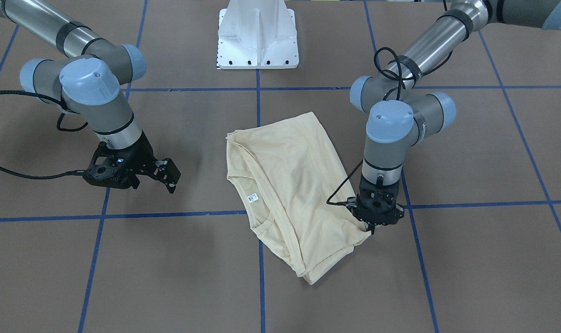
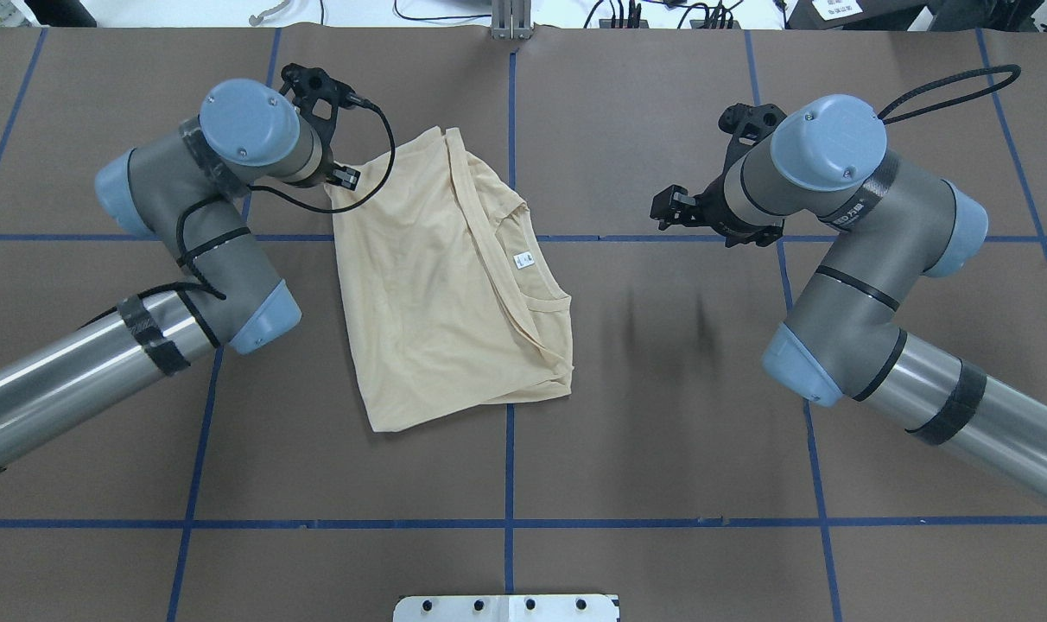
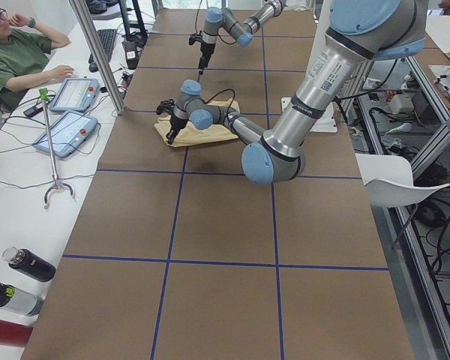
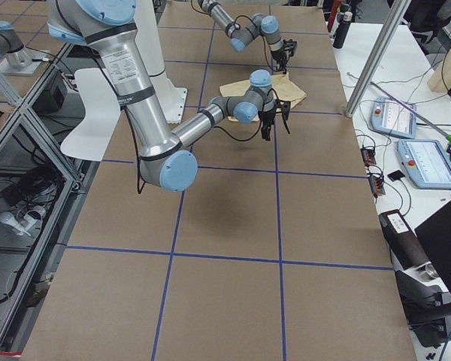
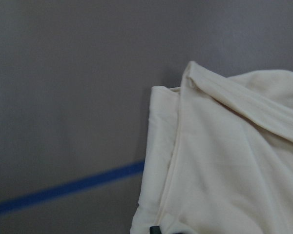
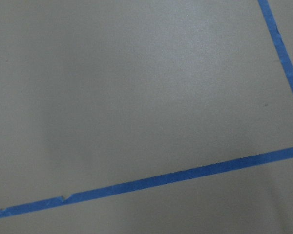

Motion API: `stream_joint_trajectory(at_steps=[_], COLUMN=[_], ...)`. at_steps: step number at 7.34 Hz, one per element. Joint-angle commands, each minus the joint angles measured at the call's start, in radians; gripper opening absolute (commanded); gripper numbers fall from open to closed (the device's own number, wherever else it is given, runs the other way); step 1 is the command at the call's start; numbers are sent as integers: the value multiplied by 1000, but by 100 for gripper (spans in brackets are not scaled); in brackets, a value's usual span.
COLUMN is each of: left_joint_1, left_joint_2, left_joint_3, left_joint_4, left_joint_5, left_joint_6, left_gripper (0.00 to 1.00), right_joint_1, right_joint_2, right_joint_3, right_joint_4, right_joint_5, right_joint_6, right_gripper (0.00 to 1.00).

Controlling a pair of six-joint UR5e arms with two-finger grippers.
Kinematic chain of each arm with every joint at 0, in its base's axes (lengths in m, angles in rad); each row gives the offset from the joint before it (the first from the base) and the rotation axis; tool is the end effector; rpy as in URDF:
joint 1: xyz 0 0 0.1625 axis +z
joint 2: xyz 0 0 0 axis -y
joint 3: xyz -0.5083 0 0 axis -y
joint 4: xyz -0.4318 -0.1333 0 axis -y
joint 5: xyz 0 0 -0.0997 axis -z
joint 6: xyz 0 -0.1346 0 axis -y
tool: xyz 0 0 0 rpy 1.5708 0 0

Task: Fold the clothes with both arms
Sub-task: 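Grasp the shirt edge with the left gripper and drag it farther from the robot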

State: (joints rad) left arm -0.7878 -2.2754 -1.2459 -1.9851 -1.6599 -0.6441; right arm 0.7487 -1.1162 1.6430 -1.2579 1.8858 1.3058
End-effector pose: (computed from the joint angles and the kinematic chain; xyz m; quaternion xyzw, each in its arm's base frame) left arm 0.5459 -0.7205 0.4126 0.2652 0.2839 0.0811 0.9179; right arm -0.4932 -0.5833 0.4133 0.0702 -0.4215 0.1539 0.8909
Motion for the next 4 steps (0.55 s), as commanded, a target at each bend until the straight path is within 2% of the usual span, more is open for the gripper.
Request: stream_joint_trajectory(at_steps=[1,2,3,4], left_joint_1=[-39,-44,-45,-63], left_joint_2=[-91,-85,-52,-18], left_joint_3=[172,169,161,158], left_joint_4=[-93,-112,-171,-270], left_joint_5=[0,-1,-3,-36], left_joint_6=[63,52,60,63], left_gripper=[0,19,99,100], right_joint_1=[0,-2,-2,-5], right_joint_2=[-2,1,7,19], right_joint_3=[1,3,3,1], right_joint_4=[0,0,0,-2], right_joint_5=[-1,-1,-1,-1], right_joint_6=[1,1,1,12], right_gripper=[99,99,99,99])
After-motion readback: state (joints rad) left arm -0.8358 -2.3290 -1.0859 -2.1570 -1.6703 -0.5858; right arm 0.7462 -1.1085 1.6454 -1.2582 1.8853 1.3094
